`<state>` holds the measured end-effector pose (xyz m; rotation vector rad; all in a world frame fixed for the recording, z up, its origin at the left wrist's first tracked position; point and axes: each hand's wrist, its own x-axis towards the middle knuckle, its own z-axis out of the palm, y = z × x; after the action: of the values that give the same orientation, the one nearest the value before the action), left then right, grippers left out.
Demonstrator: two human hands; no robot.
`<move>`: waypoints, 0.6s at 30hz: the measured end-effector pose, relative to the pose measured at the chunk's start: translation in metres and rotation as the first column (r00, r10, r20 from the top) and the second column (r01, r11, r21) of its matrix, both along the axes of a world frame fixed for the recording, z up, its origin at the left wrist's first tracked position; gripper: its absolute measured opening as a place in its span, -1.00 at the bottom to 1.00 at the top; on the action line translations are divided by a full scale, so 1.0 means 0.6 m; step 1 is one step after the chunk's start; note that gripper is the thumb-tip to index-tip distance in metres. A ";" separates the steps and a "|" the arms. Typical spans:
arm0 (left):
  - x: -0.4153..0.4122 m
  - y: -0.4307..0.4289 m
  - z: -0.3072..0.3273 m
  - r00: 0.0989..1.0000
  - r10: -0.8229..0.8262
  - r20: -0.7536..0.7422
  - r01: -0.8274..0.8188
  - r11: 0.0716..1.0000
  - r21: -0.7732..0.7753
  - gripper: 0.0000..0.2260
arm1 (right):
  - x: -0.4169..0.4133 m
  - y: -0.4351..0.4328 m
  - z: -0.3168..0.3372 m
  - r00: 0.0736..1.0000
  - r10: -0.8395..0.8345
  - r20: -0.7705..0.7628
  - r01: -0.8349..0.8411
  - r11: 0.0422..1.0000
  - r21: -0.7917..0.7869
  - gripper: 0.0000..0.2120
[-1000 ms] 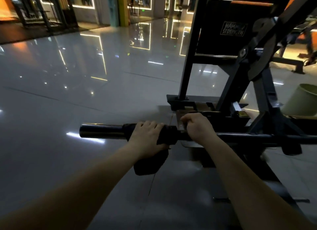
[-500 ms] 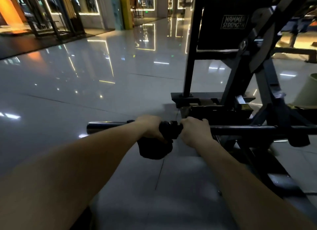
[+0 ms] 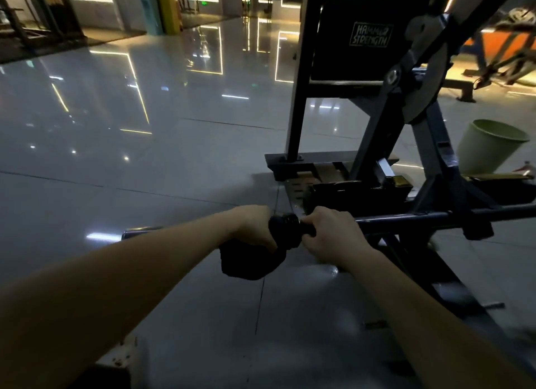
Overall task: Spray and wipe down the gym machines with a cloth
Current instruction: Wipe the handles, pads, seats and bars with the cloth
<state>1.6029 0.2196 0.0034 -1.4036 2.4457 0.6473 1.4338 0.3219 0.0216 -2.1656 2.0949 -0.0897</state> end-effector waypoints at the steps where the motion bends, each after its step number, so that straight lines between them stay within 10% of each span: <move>1: -0.004 0.017 -0.008 0.998 -0.044 0.040 0.051 0.980 -0.193 -0.76 | 0.002 0.002 0.001 1.000 0.002 -0.008 -0.002 1.000 0.000 -0.86; 6: -0.016 0.057 -0.037 0.993 -0.115 -0.006 0.091 0.821 -0.564 -0.79 | 0.008 -0.013 0.025 0.999 -0.012 -0.035 0.014 0.997 0.072 -0.82; 10: -0.022 -0.006 -0.016 0.995 -0.103 -0.013 0.101 0.990 -0.094 -0.74 | 0.010 -0.004 0.028 0.999 -0.045 -0.001 0.045 0.994 0.103 -0.79; 14: -0.016 -0.073 -0.013 0.997 0.027 -0.076 0.013 0.881 0.474 -0.41 | 0.009 0.013 0.015 0.995 -0.069 0.070 0.062 0.994 0.090 -0.66; 18: -0.010 -0.067 -0.021 0.990 0.048 -0.136 0.009 0.919 0.394 -0.47 | 0.004 0.011 0.014 0.987 -0.116 0.110 0.107 0.991 0.085 -0.61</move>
<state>1.5966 0.1793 -0.0092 -1.2541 2.2307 1.2066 1.4364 0.3285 0.0302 -1.9505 2.1170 -0.1362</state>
